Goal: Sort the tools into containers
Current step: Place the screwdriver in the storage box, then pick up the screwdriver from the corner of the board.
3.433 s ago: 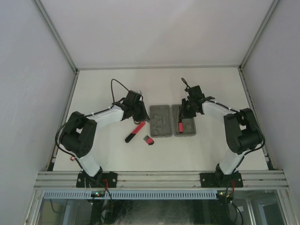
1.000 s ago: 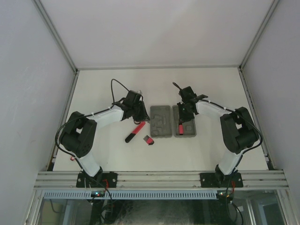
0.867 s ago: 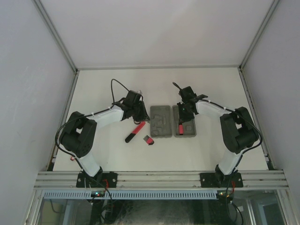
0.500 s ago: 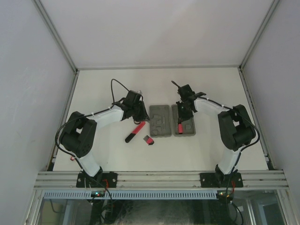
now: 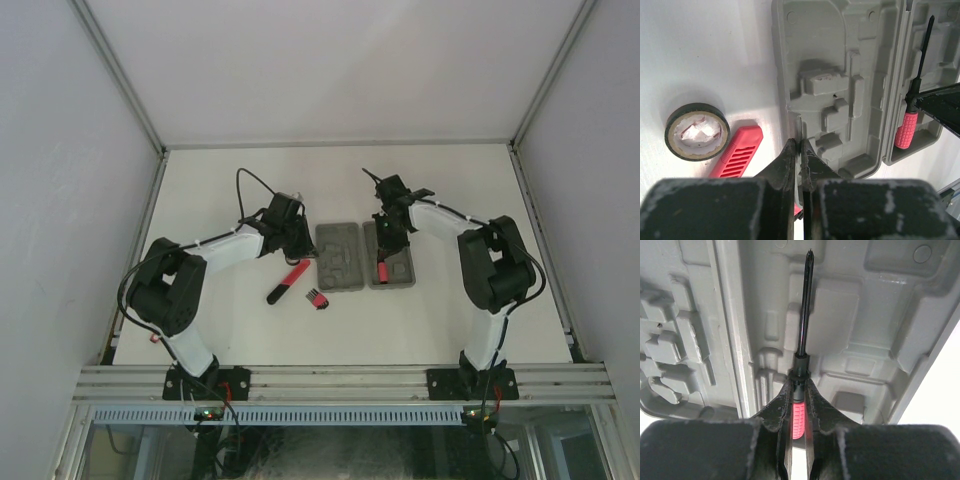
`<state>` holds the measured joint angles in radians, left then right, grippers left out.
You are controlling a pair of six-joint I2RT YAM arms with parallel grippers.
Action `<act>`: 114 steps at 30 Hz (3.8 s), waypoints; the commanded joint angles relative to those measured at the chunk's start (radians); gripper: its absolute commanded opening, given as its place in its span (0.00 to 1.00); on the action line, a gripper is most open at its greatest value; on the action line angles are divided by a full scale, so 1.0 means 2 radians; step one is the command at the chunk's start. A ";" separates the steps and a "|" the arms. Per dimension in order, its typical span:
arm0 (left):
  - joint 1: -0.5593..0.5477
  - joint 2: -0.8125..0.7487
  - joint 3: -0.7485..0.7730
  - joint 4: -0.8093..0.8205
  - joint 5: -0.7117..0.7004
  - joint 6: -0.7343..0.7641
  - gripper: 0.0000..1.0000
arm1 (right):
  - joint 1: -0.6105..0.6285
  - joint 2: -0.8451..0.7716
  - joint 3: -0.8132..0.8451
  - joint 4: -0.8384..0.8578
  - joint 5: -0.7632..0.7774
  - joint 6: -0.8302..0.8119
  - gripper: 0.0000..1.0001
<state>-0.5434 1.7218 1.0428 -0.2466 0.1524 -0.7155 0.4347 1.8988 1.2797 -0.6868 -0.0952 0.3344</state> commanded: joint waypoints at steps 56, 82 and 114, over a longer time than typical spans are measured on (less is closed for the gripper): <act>0.077 -0.192 -0.035 -0.129 -0.229 0.025 0.34 | -0.038 -0.260 -0.162 0.166 -0.007 0.014 0.51; 0.273 -0.349 -0.158 -0.273 -0.337 -0.182 0.59 | -0.049 -0.222 -0.166 0.184 -0.055 0.019 0.51; 0.555 -0.395 -0.249 -0.310 -0.303 -0.275 0.74 | -0.049 -0.179 -0.143 0.181 -0.116 0.016 0.50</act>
<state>0.5468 0.9443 0.5552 -0.8917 -0.4171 -1.2472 0.3336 1.5379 0.9470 -0.3477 -0.3122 0.3622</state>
